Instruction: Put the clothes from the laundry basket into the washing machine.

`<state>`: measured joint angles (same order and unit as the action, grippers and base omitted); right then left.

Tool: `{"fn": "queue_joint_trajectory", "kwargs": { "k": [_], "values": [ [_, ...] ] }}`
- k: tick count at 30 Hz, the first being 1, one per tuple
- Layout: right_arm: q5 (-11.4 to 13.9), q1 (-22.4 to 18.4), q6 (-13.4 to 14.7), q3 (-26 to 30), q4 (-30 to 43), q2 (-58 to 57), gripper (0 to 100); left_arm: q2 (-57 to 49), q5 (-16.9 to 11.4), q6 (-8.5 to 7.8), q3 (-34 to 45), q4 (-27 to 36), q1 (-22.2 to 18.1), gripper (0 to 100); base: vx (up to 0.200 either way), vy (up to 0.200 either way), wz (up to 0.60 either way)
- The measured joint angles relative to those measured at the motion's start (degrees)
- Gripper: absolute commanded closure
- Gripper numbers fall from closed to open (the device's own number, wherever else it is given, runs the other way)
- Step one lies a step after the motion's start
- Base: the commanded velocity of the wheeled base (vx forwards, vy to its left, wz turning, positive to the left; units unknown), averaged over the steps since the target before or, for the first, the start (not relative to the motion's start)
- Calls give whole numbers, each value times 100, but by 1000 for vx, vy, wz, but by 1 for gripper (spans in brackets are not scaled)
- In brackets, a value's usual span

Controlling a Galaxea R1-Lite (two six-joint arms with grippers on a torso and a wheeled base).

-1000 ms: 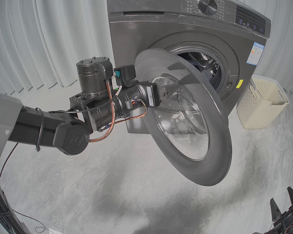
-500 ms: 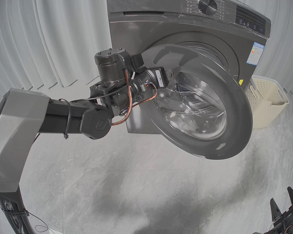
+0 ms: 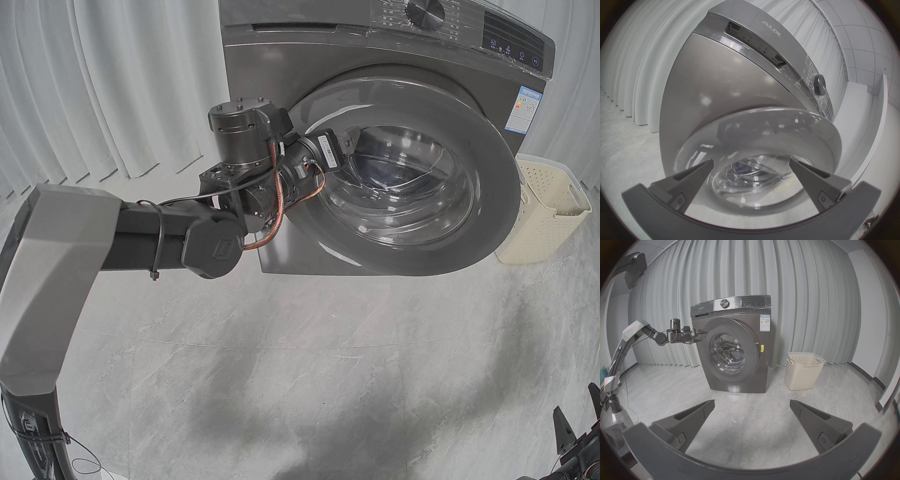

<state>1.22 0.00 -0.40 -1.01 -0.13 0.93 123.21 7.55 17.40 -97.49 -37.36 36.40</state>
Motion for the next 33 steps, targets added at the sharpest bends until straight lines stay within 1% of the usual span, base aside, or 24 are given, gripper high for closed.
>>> {"fn": "queue_joint_trajectory", "kwargs": {
  "k": [3, 6, 11, 15, 18, 22, 24, 27, 33],
  "values": [
    [0, 0, 2, 0, -2, 0, 0, -245, -11, 1, 339, 80, 52, 0, 0, 0, 0],
    [0, 0, 5, 0, -2, 0, 0, -601, -57, 0, 925, 132, 100, 0, 0, 0, 0],
    [-2, 0, 2, 0, -2, 0, 0, -1418, -224, -46, 2202, 173, 183, 0, 0, 0, 0],
    [0, 0, 2, 0, -2, 0, 0, -2304, -336, -205, 3335, 215, 221, 0, 0, 0, 0],
    [-2, 0, 2, 0, -2, 0, 0, -3062, -388, -341, 4170, 261, 177, 0, 0, 0, 0],
    [-2, 0, 2, 0, -2, 0, 0, -4159, -486, -530, 5242, 384, -27, 0, 0, 0, 0],
    [-2, 0, 2, 0, -2, 0, 0, -4620, -536, -602, 5656, 447, -143, 0, 0, 0, 0],
    [0, 0, 2, 0, -2, 0, 0, -5595, -642, -761, 6481, 613, -462, 0, 0, 0, 0],
    [-2, 0, 2, 0, -2, 0, 0, -7267, -894, -1070, 7753, 1013, -1126, 0, 0, 0, 0]
  ]
}}
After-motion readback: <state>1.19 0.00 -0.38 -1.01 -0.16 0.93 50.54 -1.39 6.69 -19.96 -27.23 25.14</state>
